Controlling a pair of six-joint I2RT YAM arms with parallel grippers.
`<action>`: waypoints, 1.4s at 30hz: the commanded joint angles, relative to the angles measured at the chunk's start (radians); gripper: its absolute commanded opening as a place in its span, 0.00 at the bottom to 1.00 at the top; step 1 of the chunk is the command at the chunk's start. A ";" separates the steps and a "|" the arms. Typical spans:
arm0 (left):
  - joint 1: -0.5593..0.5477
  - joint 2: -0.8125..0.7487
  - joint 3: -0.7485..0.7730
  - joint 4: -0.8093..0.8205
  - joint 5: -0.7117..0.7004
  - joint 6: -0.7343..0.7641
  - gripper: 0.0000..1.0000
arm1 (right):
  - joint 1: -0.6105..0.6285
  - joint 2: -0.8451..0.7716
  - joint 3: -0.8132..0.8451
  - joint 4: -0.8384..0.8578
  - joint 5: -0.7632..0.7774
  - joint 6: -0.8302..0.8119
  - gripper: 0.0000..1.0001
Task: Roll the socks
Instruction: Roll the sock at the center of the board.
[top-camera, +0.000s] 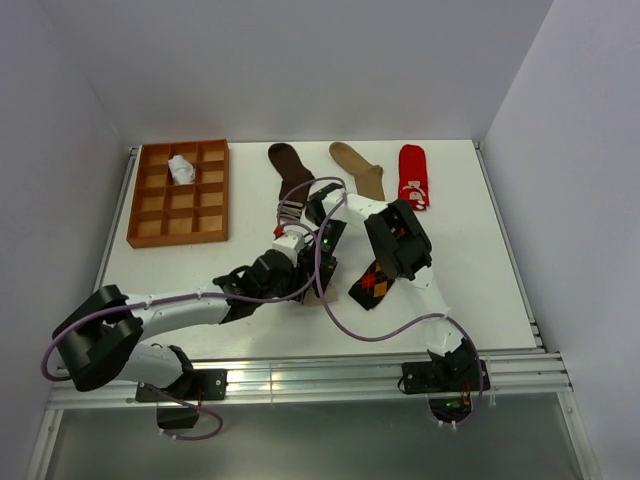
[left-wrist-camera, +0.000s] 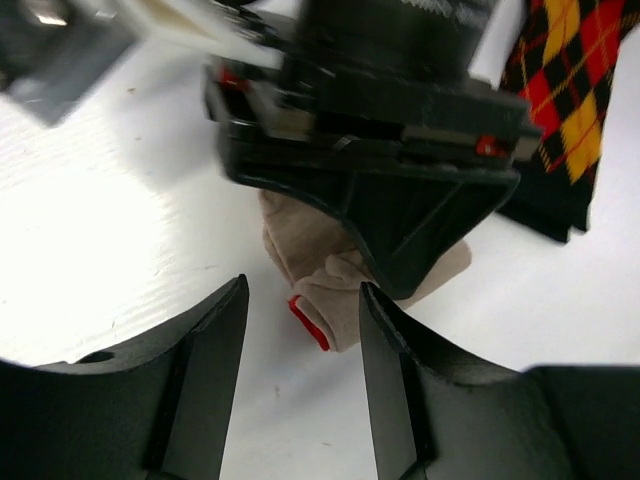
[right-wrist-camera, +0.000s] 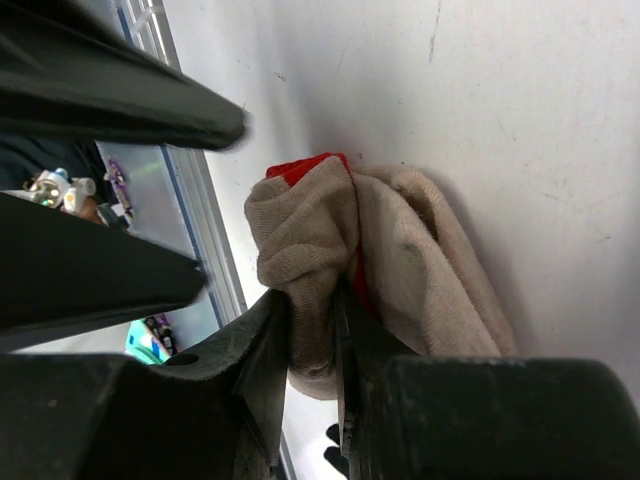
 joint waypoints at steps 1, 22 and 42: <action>-0.007 0.044 -0.012 0.152 0.079 0.126 0.54 | -0.007 0.052 0.042 -0.029 0.049 -0.018 0.26; 0.128 0.100 -0.064 0.290 0.377 0.132 0.52 | -0.028 0.052 0.016 -0.036 0.048 -0.015 0.26; 0.131 0.237 0.094 0.019 0.390 0.007 0.09 | -0.058 -0.072 -0.097 0.157 0.112 0.088 0.44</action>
